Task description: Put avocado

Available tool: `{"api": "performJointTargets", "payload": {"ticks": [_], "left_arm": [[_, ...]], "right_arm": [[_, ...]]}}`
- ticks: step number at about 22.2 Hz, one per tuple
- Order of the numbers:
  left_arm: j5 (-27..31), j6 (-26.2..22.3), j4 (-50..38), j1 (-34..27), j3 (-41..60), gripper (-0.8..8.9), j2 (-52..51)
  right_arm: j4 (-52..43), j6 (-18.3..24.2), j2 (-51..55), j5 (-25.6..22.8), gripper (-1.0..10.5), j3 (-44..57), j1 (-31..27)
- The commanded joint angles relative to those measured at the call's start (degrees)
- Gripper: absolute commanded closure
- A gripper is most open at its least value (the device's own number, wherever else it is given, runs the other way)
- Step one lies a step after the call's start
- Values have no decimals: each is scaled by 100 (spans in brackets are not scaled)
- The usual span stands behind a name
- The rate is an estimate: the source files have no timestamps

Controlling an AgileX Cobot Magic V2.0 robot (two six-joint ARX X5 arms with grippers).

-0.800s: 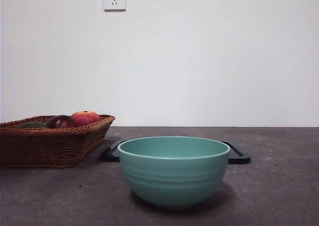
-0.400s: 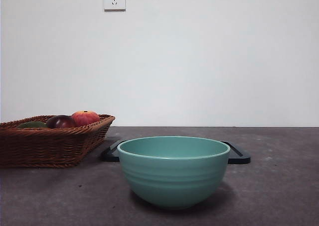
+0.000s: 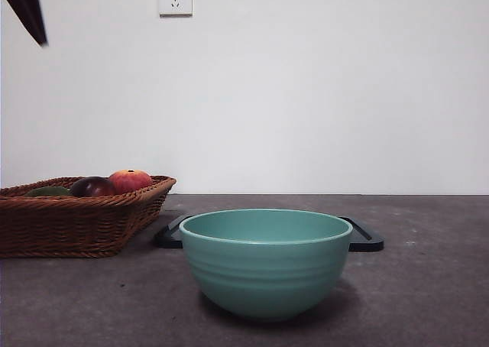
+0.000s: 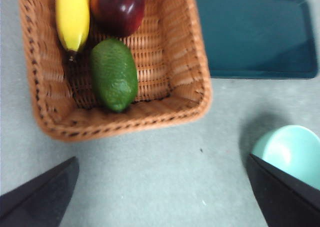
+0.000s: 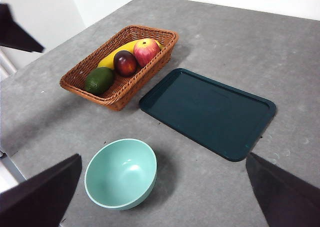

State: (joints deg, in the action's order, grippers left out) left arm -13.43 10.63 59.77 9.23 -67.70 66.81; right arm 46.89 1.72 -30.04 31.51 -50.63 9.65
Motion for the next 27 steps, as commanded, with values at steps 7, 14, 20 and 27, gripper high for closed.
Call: {"api": "performJointTargets", "payload": {"ticks": [7, 14, 20, 27], "left_arm": [[529, -184, -168, 17, -737, 222, 1923], [708, -247, -879, 85, -748, 225, 3018], [894, -251, -1025, 153, -748, 225, 3558], [894, -267, -1167, 162, -748, 451, 3707]], "right_arm": [[-103, 42, -15, 2, 420, -85, 9], [-103, 20, -15, 4, 420, -85, 9], [-103, 17, -15, 4, 420, -85, 9], [-103, 15, -15, 4, 420, -85, 9]]}}
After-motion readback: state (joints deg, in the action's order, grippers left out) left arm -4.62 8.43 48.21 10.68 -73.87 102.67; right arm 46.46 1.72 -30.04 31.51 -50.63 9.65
